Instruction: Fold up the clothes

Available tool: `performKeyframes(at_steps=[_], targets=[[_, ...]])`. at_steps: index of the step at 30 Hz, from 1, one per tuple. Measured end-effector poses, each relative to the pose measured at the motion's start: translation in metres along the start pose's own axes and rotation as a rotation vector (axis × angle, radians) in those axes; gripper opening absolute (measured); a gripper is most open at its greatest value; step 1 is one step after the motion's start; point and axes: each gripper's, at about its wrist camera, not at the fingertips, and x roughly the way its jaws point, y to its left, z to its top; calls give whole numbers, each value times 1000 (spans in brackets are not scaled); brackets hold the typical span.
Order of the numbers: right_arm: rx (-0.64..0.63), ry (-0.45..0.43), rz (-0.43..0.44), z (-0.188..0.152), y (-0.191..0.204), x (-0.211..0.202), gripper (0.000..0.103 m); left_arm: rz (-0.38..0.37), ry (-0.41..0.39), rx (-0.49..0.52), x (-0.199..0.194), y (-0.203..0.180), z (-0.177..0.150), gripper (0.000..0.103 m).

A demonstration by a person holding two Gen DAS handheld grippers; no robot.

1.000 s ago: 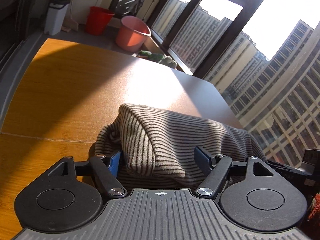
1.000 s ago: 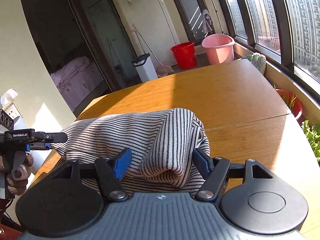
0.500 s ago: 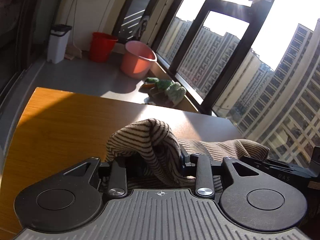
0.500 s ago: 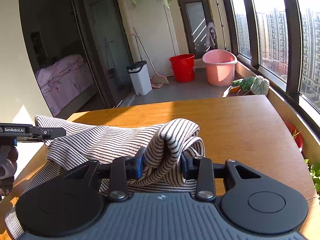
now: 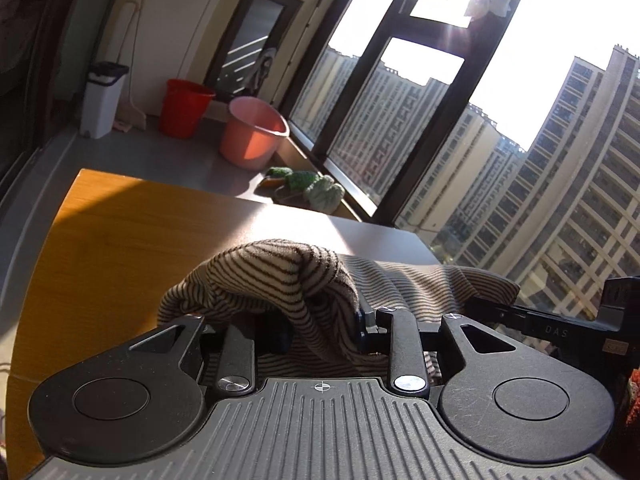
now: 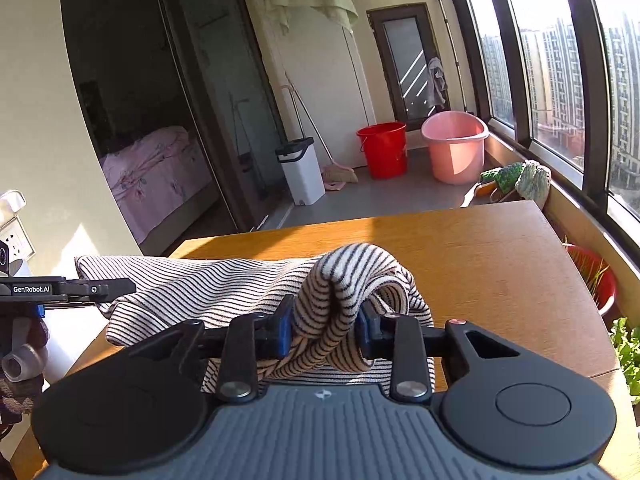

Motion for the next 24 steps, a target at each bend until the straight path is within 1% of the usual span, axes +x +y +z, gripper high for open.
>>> performKeyframes(at_steps=[3,7,11,13,15,16,17,18,19,20,21,22,23,24], targets=[[-25,2,8,-9,5,-18,30,-9,-1,54,-16,-17,-9,31],[-43,12,14,-18,10,-36,30,-13,31,81,-30,-30,-31,31],[-38,34,20,-34,10,-52,30,-24,66,66,-39,-30,-53,32],[-33,53,10,-42,8,-53,30,-19,87,37,-39,-24,-65,33],[-28,80,-12,-50,4,-49,30,0,122,5,-34,-14,-74,36],[-28,92,-28,-54,2,-46,30,23,141,3,-31,-10,-78,39],[-29,99,-47,-58,0,-44,33,45,160,1,-29,-6,-82,48],[-29,105,-65,-62,-2,-41,42,65,169,4,-28,-3,-85,52],[-23,103,-80,-64,-5,-41,48,72,167,3,-32,0,-85,55],[-18,100,-95,-64,-7,-42,58,75,161,-1,-38,3,-84,55],[-16,100,-110,-62,-8,-44,70,90,142,1,-46,4,-81,59],[-20,95,-125,-61,-9,-47,75,105,122,5,-54,6,-78,67],[-30,87,-139,-60,-10,-51,85,124,99,8,-61,7,-74,76],[-40,76,-150,-58,-10,-55,90,123,76,4,-68,7,-68,79]])
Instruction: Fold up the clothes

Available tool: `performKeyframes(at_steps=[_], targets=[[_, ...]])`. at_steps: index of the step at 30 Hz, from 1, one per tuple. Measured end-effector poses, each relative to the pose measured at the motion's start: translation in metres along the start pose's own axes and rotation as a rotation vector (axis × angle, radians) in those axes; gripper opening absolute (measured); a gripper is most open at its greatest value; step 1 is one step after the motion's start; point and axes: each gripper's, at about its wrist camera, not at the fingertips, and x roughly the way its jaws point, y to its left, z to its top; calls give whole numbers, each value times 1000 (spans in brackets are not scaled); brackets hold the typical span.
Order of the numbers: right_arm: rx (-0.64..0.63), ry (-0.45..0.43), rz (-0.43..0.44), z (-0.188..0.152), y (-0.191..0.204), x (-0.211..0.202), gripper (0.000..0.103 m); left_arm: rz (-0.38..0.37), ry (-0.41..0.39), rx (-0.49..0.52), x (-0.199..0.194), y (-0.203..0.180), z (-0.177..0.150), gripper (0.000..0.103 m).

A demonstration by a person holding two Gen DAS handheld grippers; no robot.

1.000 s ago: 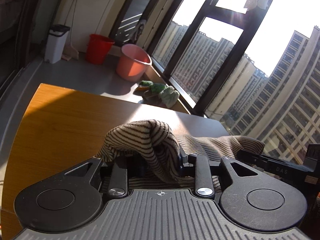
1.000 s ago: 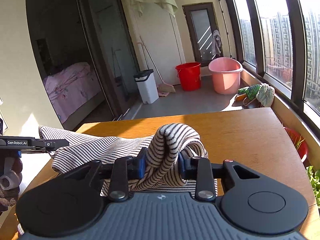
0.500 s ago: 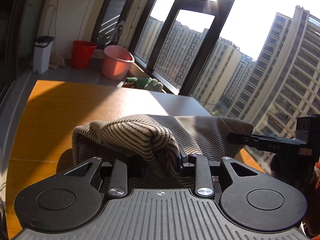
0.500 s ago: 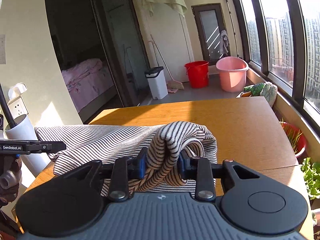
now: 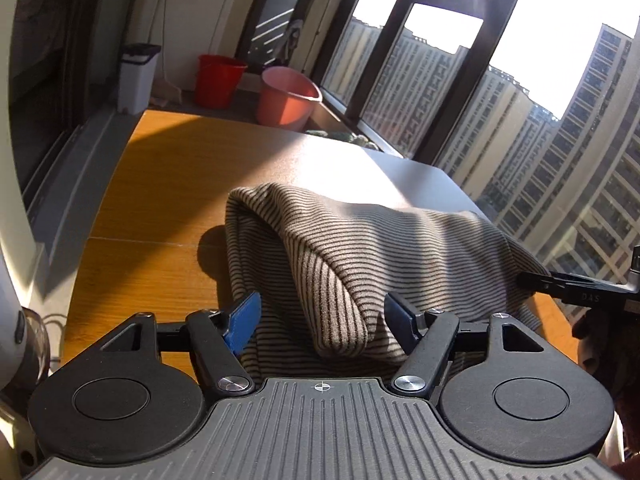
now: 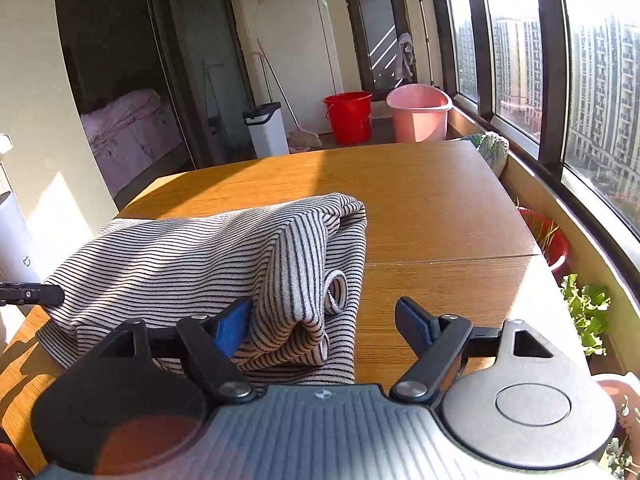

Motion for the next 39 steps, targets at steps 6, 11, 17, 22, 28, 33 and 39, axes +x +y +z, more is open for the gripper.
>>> performKeyframes(at_steps=[6,11,17,22,28,33,39], targets=[[4,-120,55,17,7,-18,101,-144,-47,-16,-10,-21,16,94],[-18,-141,178,21,31,0,103,-236,109,-6,36,-47,-2,97],[13,-20,259,4,34,35,103,-221,130,43,62,-50,-2,102],[103,-26,310,-8,30,24,103,-197,117,44,90,-39,22,102],[66,6,364,-26,65,4,103,-169,102,-12,139,-22,67,102],[-18,33,402,-21,92,-8,103,-115,76,-74,151,-16,92,102],[-31,-84,242,7,64,-24,103,-80,32,-23,104,-27,72,103]])
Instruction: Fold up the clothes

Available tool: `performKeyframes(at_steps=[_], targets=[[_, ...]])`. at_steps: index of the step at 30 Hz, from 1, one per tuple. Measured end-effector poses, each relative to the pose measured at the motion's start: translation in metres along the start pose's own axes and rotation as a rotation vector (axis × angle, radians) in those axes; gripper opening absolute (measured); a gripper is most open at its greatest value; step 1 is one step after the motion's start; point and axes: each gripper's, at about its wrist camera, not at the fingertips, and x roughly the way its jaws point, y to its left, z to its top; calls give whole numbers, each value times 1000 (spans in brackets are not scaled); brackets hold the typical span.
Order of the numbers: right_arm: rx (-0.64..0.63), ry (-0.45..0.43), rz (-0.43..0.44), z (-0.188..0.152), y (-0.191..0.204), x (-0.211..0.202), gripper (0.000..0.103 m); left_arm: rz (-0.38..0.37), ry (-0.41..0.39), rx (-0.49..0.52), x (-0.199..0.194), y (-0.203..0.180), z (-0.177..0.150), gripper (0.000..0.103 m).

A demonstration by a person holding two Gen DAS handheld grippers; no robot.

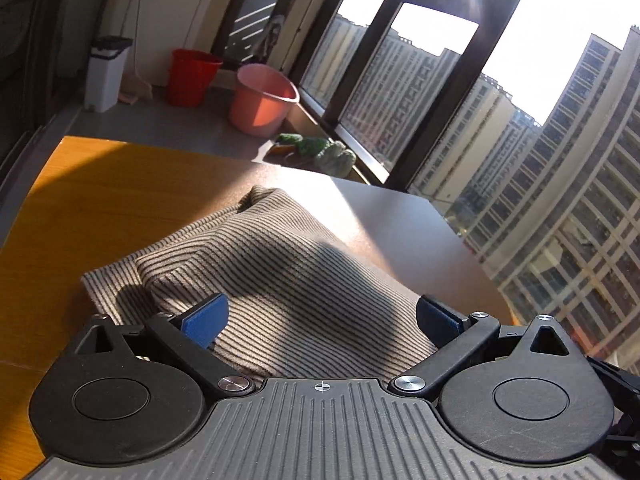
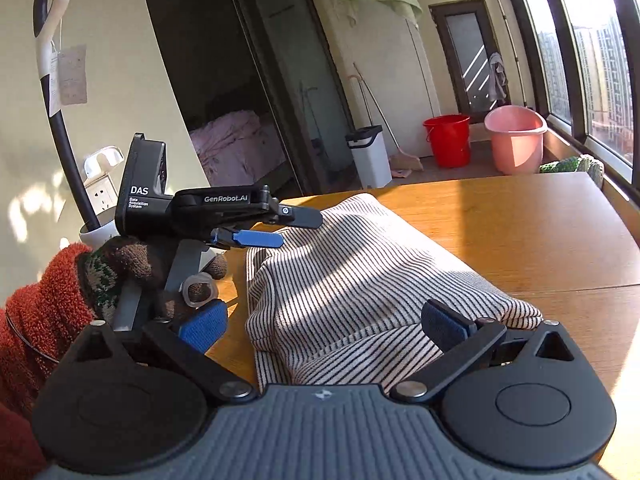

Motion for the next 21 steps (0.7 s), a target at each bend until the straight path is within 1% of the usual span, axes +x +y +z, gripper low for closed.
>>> performKeyframes(at_steps=[2,3,4,5,7,8,10,13,15,18,21], targets=[[-54,-12,-152,2,-13,4,103,-32,13,-10,-14,-6,-12,103],[-101,-2,-247,1,-17,11,103,-51,23,-13,-17,-8,-18,103],[-147,7,-342,0,-21,18,103,-86,41,-22,-20,-11,-23,103],[-172,26,-395,-3,-25,24,103,-122,59,-30,-22,-13,-29,103],[-189,79,-442,-11,-34,37,103,-203,105,-48,-21,-18,-41,103],[-198,105,-465,-14,-38,44,103,-203,118,-39,-17,-20,-44,103],[-164,122,-477,-16,-40,47,103,-200,143,-21,-9,-23,-50,103],[-151,125,-487,-20,-33,43,103,-159,153,-7,4,-19,-54,102],[-131,131,-461,-26,-27,38,103,-137,145,5,6,-16,-50,102],[-112,147,-358,-35,-16,31,103,-74,111,47,10,-10,-44,102],[-106,164,-245,-42,-1,29,103,-34,90,53,17,-4,-34,102]])
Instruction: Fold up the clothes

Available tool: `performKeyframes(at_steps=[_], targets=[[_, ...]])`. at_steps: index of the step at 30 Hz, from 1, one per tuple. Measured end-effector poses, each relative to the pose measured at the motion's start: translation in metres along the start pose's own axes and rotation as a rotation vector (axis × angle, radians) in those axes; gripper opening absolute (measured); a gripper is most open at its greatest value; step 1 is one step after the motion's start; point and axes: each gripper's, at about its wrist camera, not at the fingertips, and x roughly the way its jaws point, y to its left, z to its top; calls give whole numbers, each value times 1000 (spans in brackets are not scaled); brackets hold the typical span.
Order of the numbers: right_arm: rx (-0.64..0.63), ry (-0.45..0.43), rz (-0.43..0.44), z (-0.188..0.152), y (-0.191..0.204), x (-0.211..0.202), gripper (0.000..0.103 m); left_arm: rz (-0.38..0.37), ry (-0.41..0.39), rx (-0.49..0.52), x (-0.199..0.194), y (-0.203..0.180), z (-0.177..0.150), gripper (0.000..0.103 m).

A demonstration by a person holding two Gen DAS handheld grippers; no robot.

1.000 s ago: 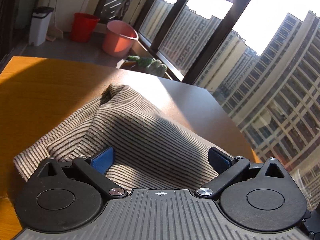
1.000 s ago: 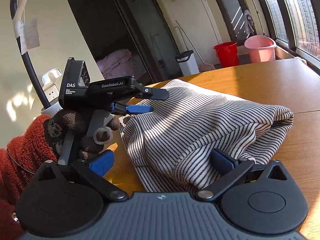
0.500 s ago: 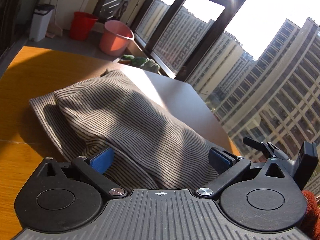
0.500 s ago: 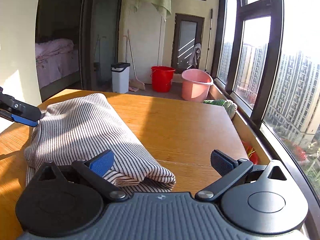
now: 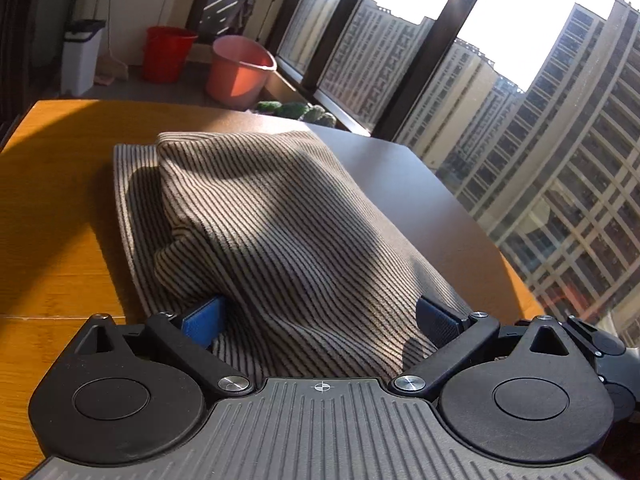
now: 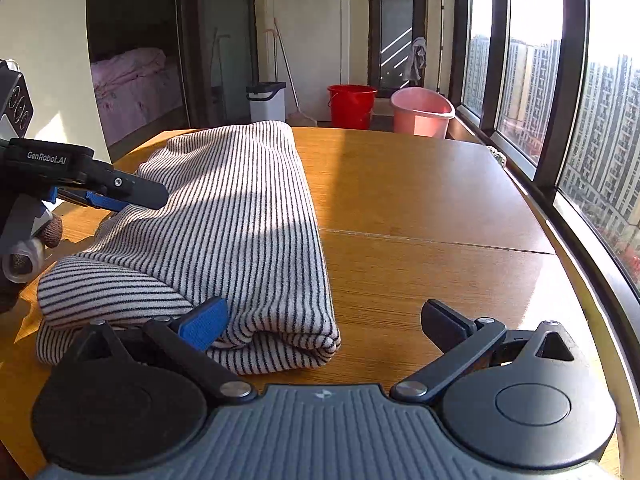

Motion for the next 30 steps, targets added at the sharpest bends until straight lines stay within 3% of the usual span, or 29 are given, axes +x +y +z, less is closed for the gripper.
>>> performKeyframes(at_steps=[3,6,11,15,17,20,21,24,27,30], targets=[[-65,4,34,-2,18,-1,103,22,-13,-2,4,5,8,102],[-121,35,3,-3,28,3,103,19,-24,-25,-3,6,9,102],[-50,28,33,-2,13,1,103,-24,-50,-34,-28,5,-6,102],[47,-61,100,1,-4,-16,103,-78,-75,7,-51,-1,-21,102],[104,-113,138,10,-10,-25,103,-57,-67,62,-53,-8,-28,101],[171,-157,202,32,-16,-25,103,86,-50,171,-42,-17,-38,101],[180,-153,211,38,-15,-22,103,119,-44,191,-37,-18,-39,101],[125,-87,167,46,-3,3,103,97,-39,140,-33,-11,-39,102],[8,52,56,33,19,42,103,106,-40,141,-34,-9,-41,102],[41,55,73,31,14,48,103,112,-43,141,-34,-6,-46,102]])
